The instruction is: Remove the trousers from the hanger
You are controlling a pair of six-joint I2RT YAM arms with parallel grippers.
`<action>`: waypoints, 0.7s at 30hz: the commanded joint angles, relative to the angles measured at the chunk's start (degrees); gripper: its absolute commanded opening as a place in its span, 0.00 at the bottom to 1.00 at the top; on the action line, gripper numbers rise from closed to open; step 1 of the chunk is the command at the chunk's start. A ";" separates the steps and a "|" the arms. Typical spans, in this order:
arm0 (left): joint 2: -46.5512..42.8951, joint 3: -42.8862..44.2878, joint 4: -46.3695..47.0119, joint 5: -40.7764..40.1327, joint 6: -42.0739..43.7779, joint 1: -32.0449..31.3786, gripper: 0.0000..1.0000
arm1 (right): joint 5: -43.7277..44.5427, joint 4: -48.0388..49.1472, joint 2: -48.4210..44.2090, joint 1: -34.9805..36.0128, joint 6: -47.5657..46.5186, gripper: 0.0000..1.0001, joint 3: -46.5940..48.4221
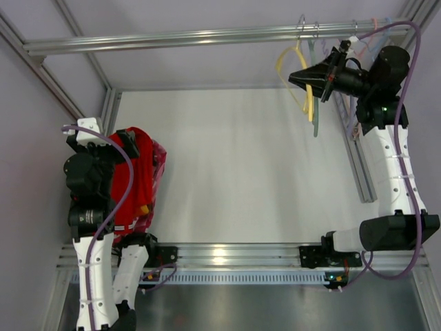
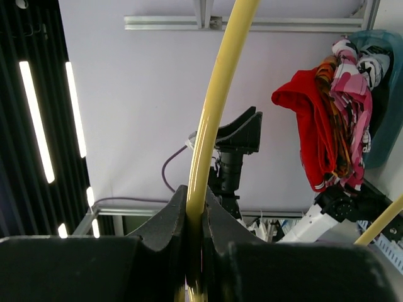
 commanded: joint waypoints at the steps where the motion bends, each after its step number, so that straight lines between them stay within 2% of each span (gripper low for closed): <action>1: -0.13 -0.26 1.25 -0.18 -0.58 0.00 0.99 | 2.75 3.69 -0.29 0.30 -1.13 0.05 -2.33; 3: -0.48 -0.43 1.25 -0.18 -0.32 0.00 0.99 | 3.01 3.34 -1.61 0.30 -1.84 0.15 -4.34; 4: -0.57 -0.43 1.25 -0.18 -0.05 0.00 0.99 | 3.19 2.82 -2.14 0.39 -3.23 0.25 -4.88; 5: -0.57 -0.26 0.73 -0.18 0.21 0.00 0.98 | 3.80 2.03 -3.45 0.39 -4.29 0.31 -5.23; 8: 0.13 1.06 -1.99 -0.18 0.39 0.00 0.98 | 4.59 0.09 -6.87 0.39 -8.16 0.40 -8.04; 12: 3.19 3.87 -7.60 -2.29 -0.49 0.00 0.98 | 7.31 -3.86 -11.89 -0.13 -15.01 0.45 -12.69; 15: 5.31 5.89 -11.83 -2.55 -0.40 0.00 0.99 | 11.35 -13.07 -15.32 -0.66 -24.67 0.54 -12.79; 16: 5.66 6.33 -12.89 -2.38 -0.14 0.00 0.98 | 12.58 -15.19 -16.11 -0.66 -30.00 0.64 -12.62; 19: 7.77 8.61 -17.97 0.94 0.82 0.00 0.98 | 17.76 -22.57 -19.10 -0.66 -40.28 0.78 -11.92; 21: 9.27 10.11 -20.53 3.05 1.70 0.00 0.98 | 24.26 -29.75 -21.12 -0.66 -45.50 0.87 -10.78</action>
